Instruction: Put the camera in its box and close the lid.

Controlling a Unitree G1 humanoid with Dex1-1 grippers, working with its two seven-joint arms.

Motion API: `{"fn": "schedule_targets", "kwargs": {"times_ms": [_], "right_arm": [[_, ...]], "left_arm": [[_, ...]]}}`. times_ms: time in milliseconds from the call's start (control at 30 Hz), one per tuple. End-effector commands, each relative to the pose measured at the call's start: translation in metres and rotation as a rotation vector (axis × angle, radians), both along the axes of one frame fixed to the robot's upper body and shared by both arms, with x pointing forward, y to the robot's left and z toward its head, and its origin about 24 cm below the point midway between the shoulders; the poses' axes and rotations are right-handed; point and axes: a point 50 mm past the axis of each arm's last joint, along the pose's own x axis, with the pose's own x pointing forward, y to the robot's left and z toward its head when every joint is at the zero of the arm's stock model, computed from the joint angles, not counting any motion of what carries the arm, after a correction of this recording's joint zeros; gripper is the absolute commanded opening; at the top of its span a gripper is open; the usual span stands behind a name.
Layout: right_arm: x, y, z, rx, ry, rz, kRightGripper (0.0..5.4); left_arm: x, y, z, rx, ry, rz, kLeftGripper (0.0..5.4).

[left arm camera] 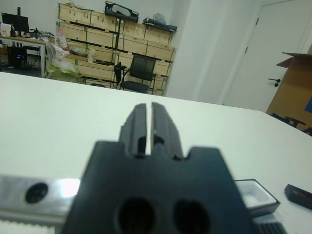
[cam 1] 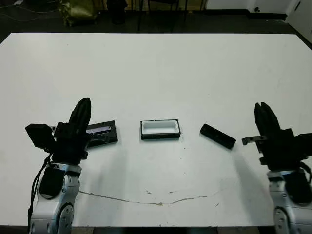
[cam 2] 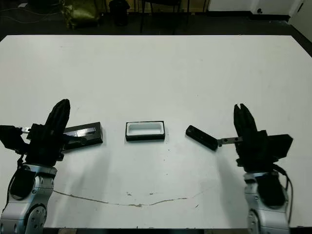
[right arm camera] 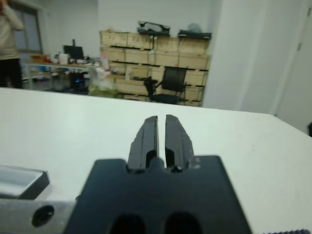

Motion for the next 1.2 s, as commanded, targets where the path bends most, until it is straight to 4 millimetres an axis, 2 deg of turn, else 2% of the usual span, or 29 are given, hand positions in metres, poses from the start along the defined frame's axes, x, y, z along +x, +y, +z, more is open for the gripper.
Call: {"fn": "schedule_targets", "kwargs": {"times_ms": [33,100,200,533,933,967,1200], "right_arm": [[-0.003,-0.011,0.001,-0.034,0.065,0.040,0.00],[-0.003,-0.016,0.003,-0.056,0.084,0.067,0.00],[-0.005,-0.023,0.007,-0.119,0.127,0.080,0.35],[-0.006,-0.032,0.007,-0.149,0.197,0.172,2.57],[-0.002,-0.032,-0.006,-0.190,0.311,0.224,5.26],[-0.002,-0.031,-0.007,-0.193,0.330,0.229,5.39],[-0.003,-0.024,-0.013,-0.239,0.384,0.312,5.39]], "left_arm": [[-0.001,0.002,-0.006,0.011,0.036,0.000,0.02],[-0.001,0.002,-0.006,0.009,0.037,0.001,0.02],[-0.001,0.002,-0.006,0.012,0.038,0.003,0.00],[-0.001,0.002,-0.006,0.012,0.043,0.005,0.00],[-0.001,0.003,-0.007,0.021,0.043,0.004,0.00],[-0.001,0.003,-0.008,0.022,0.044,0.003,0.00],[-0.001,0.003,-0.009,0.026,0.055,0.008,0.00]]}}
